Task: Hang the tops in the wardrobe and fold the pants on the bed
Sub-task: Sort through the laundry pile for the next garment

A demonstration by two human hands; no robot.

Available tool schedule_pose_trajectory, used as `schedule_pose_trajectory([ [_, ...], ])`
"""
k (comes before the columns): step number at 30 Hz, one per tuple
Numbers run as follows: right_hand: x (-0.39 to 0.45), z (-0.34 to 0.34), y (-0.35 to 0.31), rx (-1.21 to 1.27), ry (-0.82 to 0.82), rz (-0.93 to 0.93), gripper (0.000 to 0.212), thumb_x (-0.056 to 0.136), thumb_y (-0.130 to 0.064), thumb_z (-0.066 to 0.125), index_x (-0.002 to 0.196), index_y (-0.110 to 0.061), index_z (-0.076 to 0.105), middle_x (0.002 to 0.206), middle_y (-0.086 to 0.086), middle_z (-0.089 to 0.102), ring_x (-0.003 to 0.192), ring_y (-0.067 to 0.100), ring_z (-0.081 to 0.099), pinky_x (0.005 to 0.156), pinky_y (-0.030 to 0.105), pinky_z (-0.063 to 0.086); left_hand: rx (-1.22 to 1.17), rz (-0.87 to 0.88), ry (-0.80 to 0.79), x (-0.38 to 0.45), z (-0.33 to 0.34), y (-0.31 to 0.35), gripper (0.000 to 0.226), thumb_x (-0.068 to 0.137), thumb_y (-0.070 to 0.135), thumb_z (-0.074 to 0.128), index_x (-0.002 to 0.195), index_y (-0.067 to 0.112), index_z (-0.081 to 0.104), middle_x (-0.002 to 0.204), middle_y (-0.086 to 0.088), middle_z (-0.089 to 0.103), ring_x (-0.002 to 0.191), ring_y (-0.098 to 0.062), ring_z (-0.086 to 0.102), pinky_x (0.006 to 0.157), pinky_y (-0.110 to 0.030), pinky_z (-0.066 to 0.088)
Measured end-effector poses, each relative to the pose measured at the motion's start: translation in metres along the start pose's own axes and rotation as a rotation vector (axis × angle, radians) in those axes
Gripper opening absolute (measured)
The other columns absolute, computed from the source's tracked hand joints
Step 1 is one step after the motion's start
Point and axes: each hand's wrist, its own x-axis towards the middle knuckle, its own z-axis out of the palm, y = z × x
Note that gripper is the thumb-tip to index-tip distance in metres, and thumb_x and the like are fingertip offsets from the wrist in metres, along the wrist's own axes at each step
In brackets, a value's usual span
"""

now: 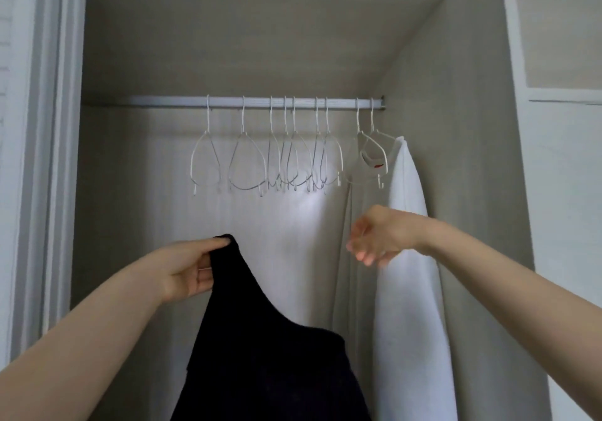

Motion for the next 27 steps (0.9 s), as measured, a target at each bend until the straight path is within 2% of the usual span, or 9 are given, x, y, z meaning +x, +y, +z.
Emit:
schedule_pose_trajectory([
  [3,0.032,-0.031,-0.014,-0.104,0.512,-0.121,0.02,0.092,-0.014,0.052,0.085,-0.002,0.066,0.088,0.016,0.07,0.085,0.031,0.065,0.077,0.035,0.053,0.118,0.122,0.082,0.016,0.018,0.008,0.011,0.088,0.015,0.069,0.089,0.005,0.068,0.068,-0.008,0.071,0.05,-0.018,0.067,0.045,-0.023,0.053],
  [5,0.056,-0.055,-0.02,-0.213,0.793,-0.157,0.02,0.093,-0.01,0.045,0.083,-0.004,0.061,0.098,0.022,0.067,0.098,0.039,0.059,0.082,0.035,0.044,0.361,0.306,0.18,0.03,0.028,0.01,0.019,0.086,0.022,0.072,0.082,0.003,0.07,0.066,-0.006,0.066,0.053,-0.017,0.063,0.05,-0.024,0.051],
  [8,0.091,-0.088,-0.023,-0.316,1.004,-0.143,0.014,0.089,0.0,0.046,0.096,0.003,0.058,0.109,0.027,0.06,0.103,0.042,0.056,0.084,0.039,0.043,0.711,0.563,0.351,0.048,0.042,0.01,0.029,0.084,0.033,0.071,0.066,0.01,0.068,0.057,0.0,0.061,0.054,-0.014,0.057,0.052,-0.021,0.043],
  [10,0.111,-0.104,-0.021,-0.417,0.985,-0.078,0.022,0.085,0.003,0.052,0.106,0.005,0.057,0.113,0.027,0.058,0.106,0.041,0.056,0.085,0.039,0.047,0.814,0.653,0.416,0.058,0.047,0.009,0.03,0.084,0.035,0.07,0.062,0.014,0.067,0.057,0.0,0.063,0.056,-0.01,0.056,0.051,-0.018,0.039],
  [14,0.144,-0.12,-0.014,-0.43,0.838,0.109,0.027,0.081,0.001,0.062,0.107,0.005,0.057,0.113,0.026,0.06,0.103,0.04,0.061,0.079,0.036,0.05,0.841,0.692,0.432,0.078,0.043,0.011,0.032,0.083,0.035,0.071,0.059,0.015,0.067,0.053,0.001,0.062,0.045,-0.001,0.052,0.045,-0.01,0.038],
  [18,0.173,-0.124,-0.003,-0.31,0.772,0.177,0.029,0.09,-0.005,0.052,0.117,0.005,0.056,0.124,0.023,0.058,0.114,0.038,0.057,0.077,0.032,0.043,0.924,0.712,0.459,0.092,0.036,0.01,0.031,0.083,0.036,0.071,0.056,0.023,0.065,0.048,0.008,0.06,0.048,0.002,0.056,0.045,-0.009,0.037],
  [21,0.186,-0.12,0.009,-0.235,0.756,0.21,0.031,0.091,-0.008,0.048,0.119,0.003,0.056,0.124,0.021,0.06,0.115,0.037,0.057,0.083,0.035,0.046,1.032,0.749,0.519,0.098,0.03,0.005,0.036,0.086,0.038,0.068,0.054,0.026,0.059,0.048,0.008,0.056,0.047,-0.002,0.053,0.043,-0.012,0.031],
  [23,0.193,-0.117,0.016,-0.151,0.739,0.207,0.033,0.092,-0.008,0.047,0.122,0.002,0.054,0.124,0.021,0.06,0.114,0.036,0.058,0.083,0.035,0.047,1.054,0.752,0.519,0.1,0.027,0.002,0.035,0.086,0.04,0.067,0.055,0.026,0.059,0.051,0.008,0.057,0.05,-0.002,0.054,0.046,-0.016,0.033],
  [27,0.202,-0.117,0.02,0.068,0.789,0.167,0.034,0.094,-0.004,0.045,0.126,0.007,0.052,0.125,0.025,0.058,0.116,0.039,0.056,0.089,0.039,0.047,1.068,0.736,0.498,0.101,0.023,0.003,0.03,0.086,0.039,0.068,0.059,0.027,0.062,0.055,0.009,0.061,0.053,-0.001,0.057,0.048,-0.015,0.037],
])
